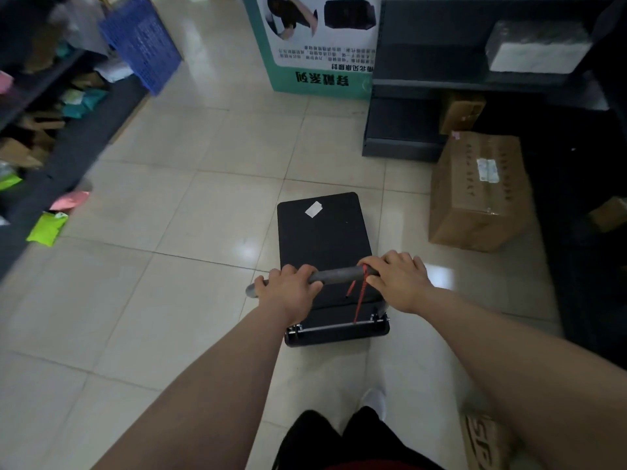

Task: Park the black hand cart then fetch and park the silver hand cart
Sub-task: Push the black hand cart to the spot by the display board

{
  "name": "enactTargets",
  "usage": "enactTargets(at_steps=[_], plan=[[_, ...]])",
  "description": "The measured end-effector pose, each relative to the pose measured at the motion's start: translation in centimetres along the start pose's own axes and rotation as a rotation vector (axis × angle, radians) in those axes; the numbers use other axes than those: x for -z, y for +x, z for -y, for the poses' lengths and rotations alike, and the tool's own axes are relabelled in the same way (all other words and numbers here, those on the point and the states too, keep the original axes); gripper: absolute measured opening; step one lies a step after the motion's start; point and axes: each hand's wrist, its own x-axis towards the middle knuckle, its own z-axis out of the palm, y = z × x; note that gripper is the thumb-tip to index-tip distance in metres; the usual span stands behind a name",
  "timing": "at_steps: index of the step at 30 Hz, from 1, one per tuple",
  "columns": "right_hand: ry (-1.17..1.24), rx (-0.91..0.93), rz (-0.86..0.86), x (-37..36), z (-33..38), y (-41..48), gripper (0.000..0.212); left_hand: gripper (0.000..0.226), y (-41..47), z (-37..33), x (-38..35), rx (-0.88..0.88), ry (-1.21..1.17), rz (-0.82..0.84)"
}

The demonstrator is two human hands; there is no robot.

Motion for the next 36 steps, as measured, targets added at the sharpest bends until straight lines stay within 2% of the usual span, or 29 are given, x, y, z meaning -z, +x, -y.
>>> enactTargets(at_steps=[18, 27, 36], plan=[[0.014, 0.013, 0.024, 10.9, -3.0, 22.7, 0.033, 0.034, 22.1, -1.4, 10.4, -0.014, -0.001, 0.015], [0.036, 0.006, -0.029, 13.6, -1.7, 33.9, 0.031, 0.033, 32.7, 1.2, 16.4, -0.014, 0.065, 0.01], [0.01, 0.086, -0.128, 18.0, -3.3, 44.4, 0.036, 0.035, 43.4, 1.0, 21.6, 0.003, 0.062, 0.017]])
